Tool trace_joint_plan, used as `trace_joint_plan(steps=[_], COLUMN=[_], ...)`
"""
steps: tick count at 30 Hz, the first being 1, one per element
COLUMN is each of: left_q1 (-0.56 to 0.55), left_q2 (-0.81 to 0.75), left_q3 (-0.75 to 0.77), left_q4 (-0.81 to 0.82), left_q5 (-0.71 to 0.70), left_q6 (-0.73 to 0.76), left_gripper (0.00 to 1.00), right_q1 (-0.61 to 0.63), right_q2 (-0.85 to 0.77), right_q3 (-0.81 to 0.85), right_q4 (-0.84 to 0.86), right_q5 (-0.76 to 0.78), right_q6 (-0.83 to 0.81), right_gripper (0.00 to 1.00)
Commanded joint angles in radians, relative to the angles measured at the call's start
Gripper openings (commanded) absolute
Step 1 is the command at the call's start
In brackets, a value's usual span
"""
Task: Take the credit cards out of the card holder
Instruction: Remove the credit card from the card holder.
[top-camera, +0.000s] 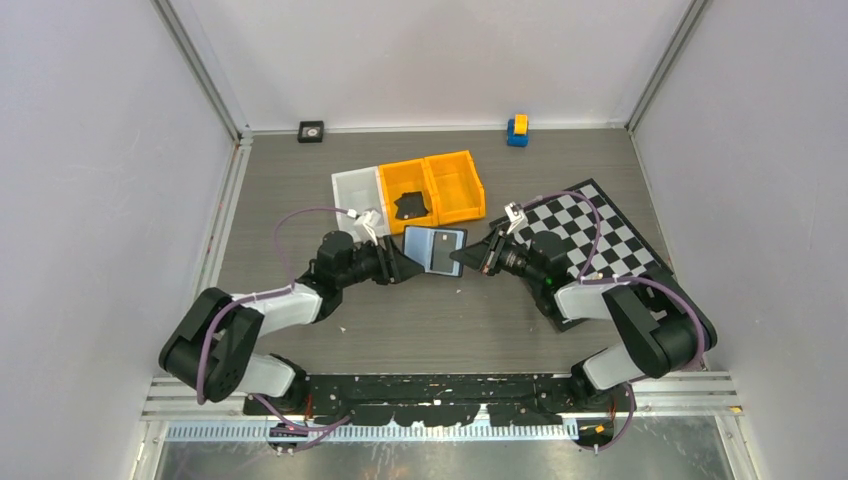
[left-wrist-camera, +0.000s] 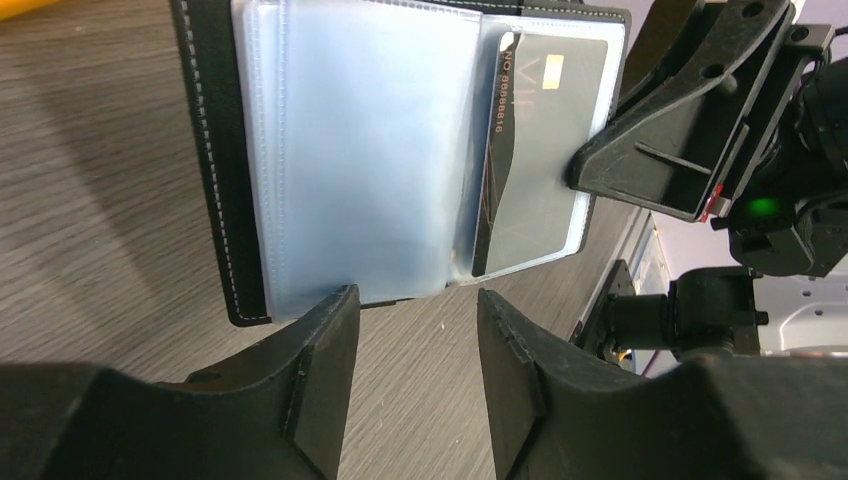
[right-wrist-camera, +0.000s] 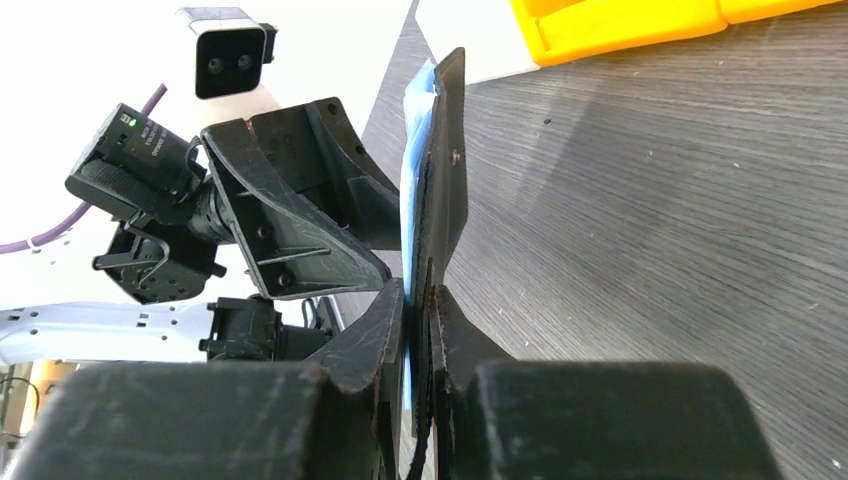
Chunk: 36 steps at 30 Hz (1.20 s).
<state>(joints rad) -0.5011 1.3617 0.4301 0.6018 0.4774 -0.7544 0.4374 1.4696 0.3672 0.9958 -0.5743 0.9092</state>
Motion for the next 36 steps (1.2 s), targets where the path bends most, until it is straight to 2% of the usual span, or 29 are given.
trace_joint_plan(steps=[1, 5, 12, 24, 36], left_q1=[0.008, 0.031, 0.055, 0.039, 0.026], left_q2=[0.041, 0.096, 0.159, -0.013, 0.115], left_q3=[0.039, 0.032, 0.020, -0.002, 0.048], left_q4=[0.109, 0.212, 0.356, 0.160, 0.242], left_q5=[0.072, 0.123, 0.199, 0.141, 0.212], left_q6=[-0.020, -0.068, -0.138, -0.058, -0.109], left_gripper=[0.47, 0.45, 0.32, 0.32, 0.28], right_q1=[0.000, 0.000, -0.001, 0.000, 0.011], right_q2=[0.014, 0.029, 0.040, 0.064, 0.067], right_q3=[0.029, 0.034, 0.042, 0.060, 0.069], right_q4=[0.120, 0.155, 0.147, 0.129, 0.139], right_q5=[-0.050, -0.081, -0.092, -0.090, -0.117], right_q6=[0.030, 0.054, 0.051, 0.046, 0.051], right_gripper=[0.02, 0.02, 0.01, 0.01, 0.00])
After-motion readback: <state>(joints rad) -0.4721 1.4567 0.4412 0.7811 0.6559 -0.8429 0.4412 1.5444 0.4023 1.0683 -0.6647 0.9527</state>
